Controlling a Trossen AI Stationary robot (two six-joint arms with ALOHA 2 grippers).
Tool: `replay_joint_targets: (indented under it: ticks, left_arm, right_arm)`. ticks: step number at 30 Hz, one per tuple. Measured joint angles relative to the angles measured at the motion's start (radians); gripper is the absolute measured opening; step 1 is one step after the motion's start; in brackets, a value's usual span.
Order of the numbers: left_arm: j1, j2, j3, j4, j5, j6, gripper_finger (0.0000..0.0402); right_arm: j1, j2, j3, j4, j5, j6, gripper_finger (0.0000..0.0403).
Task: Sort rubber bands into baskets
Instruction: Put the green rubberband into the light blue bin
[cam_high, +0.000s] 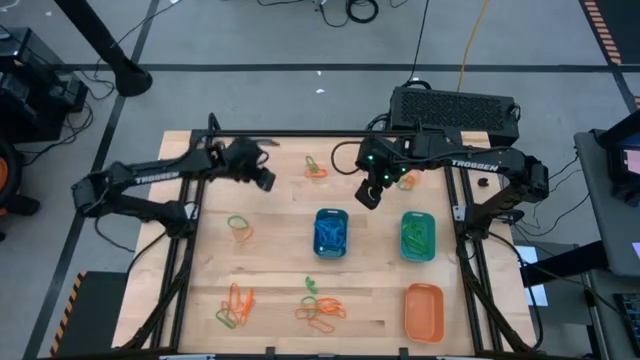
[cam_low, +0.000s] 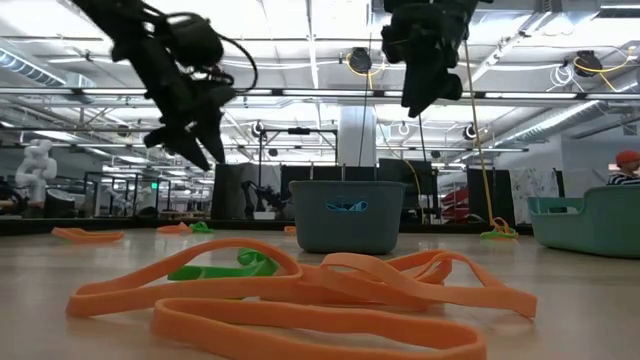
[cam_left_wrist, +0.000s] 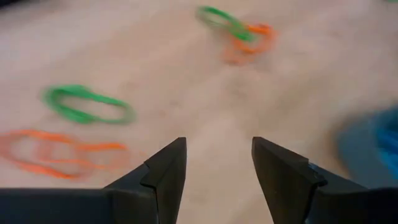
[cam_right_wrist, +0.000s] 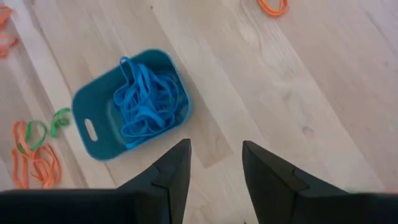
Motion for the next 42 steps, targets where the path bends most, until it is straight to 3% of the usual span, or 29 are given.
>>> replay_joint_targets:
  ticks: [6,11,35,42]
  left_arm:
    - [0.136,0.244,0.147,-0.206,-0.004,0.128,0.0189]
    - [0.187,0.356,0.167,-0.177,-0.005,0.171,0.0189]
    - [0.164,0.529,0.168,-0.039,0.001,0.226,0.0189]
    - [0.169,0.531,0.166,-0.007,-0.010,0.252,0.0154]
  right_arm:
    - [0.000,0.000,0.000,0.054,-0.004,0.012,0.0136]
    - [0.012,0.000,0.000,0.053,-0.004,0.034,0.0136]
    - [0.056,0.000,0.000,0.052,-0.005,0.053,0.0136]
    - [0.057,0.000,0.000,0.059,-0.005,0.053,0.0136]
